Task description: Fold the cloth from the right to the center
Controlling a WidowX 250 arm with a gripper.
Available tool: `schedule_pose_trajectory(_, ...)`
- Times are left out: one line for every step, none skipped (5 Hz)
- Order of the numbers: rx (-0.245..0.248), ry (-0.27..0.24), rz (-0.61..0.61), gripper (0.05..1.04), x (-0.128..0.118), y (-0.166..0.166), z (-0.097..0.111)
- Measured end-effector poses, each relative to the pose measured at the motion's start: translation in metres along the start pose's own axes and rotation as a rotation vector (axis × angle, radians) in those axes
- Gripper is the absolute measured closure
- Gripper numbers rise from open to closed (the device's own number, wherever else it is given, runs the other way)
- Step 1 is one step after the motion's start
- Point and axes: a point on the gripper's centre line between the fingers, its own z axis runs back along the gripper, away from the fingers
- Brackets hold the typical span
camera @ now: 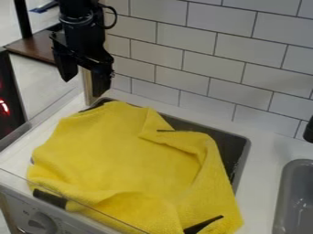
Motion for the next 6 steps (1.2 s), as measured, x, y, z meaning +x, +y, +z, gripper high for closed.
schedule_pose_trajectory(-0.012, 0.028, -0.003, 0.084, -0.004, -0.002, -0.007)
schedule_pose_trajectory(-0.033, 0.078, -0.168, 0.084, -0.004, -0.016, -0.011)
schedule_pose_trajectory(-0.084, 0.101, -0.350, 0.084, 0.006, -0.031, -0.012)
schedule_pose_trajectory(-0.193, 0.125, -0.587, 0.084, 0.021, -0.056, -0.012)
schedule_pose_trajectory(-0.268, 0.126, -0.759, 0.084, 0.033, -0.070, -0.014)
schedule_pose_trajectory(-0.368, 0.109, -0.860, 0.084, 0.041, -0.081, -0.022)
